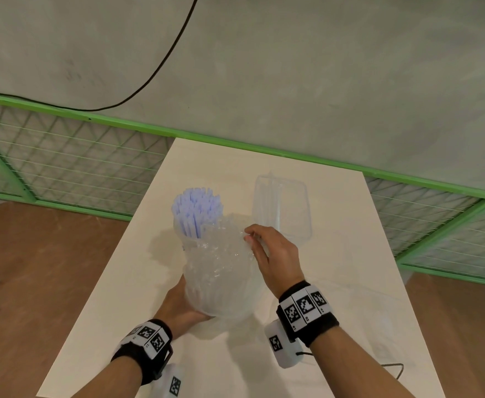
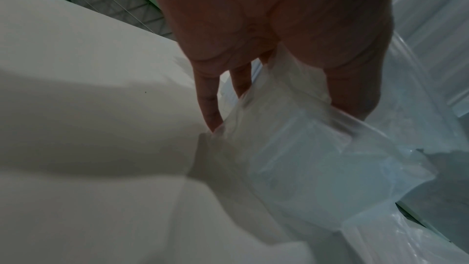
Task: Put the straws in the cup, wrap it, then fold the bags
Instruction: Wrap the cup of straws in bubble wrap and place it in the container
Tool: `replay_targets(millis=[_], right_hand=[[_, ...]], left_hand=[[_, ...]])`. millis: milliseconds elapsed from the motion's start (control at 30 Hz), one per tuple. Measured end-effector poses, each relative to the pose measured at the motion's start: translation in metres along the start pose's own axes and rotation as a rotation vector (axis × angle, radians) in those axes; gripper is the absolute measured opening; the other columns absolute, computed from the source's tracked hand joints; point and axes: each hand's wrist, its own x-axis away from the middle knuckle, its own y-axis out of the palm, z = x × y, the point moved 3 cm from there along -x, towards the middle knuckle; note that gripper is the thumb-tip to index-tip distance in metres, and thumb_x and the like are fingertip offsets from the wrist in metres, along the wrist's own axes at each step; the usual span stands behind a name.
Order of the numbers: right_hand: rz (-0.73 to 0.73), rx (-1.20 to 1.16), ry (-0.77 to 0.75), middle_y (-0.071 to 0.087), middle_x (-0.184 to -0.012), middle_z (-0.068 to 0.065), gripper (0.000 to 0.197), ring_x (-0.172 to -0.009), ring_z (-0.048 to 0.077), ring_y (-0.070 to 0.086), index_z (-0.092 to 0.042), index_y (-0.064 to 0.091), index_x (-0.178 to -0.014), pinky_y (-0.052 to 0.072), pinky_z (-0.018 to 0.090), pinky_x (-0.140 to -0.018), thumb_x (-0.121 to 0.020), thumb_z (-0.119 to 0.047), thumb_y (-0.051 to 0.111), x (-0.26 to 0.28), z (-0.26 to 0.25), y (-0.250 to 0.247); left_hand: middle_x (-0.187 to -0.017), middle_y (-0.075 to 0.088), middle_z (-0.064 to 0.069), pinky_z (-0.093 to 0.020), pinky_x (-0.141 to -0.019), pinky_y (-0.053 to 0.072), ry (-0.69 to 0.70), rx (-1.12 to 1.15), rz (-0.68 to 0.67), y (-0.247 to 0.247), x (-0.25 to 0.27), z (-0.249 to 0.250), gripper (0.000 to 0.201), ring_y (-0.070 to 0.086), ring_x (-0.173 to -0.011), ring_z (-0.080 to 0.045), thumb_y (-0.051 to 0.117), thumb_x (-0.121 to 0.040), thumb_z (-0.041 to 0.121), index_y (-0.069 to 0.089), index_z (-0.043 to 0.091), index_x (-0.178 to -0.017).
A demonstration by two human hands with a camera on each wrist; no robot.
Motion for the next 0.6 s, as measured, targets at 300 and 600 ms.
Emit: replay_targets(millis=[300,600], right_hand=[[-0.028,-0.022,0.068,0.061,-0.077,-0.005,0.008,-0.071,0.011,0.053,-0.012,0.058,-0.097,0.039,0.008,-0.065,-0.097,-0.020,0.058,-0.021,-0.010,-0.016],[0.020,-0.020,0.084,0.060,-0.078,-0.004,0.016,-0.075,0.009,0.053,-0.012,0.061,-0.092,0.040,0.009,-0.069,-0.087,-0.022,0.073,-0.044,-0.008,-0.022]], left_hand=[[-0.105,0.055,0.027,-0.021,-0.089,0.040,0.012,0.001,-0.036,0.000,0.000,-0.001,0.108,0.056,-0.102,0.002,0.094,-0.029,0.051,0.041,0.040,-0.122],[-0.104,0.056,0.029,-0.020,-0.089,0.046,-0.007,-0.011,0.013,0.002,-0.002,-0.003,0.095,0.052,-0.094,0.016,0.097,-0.048,0.026,0.042,0.039,-0.124]])
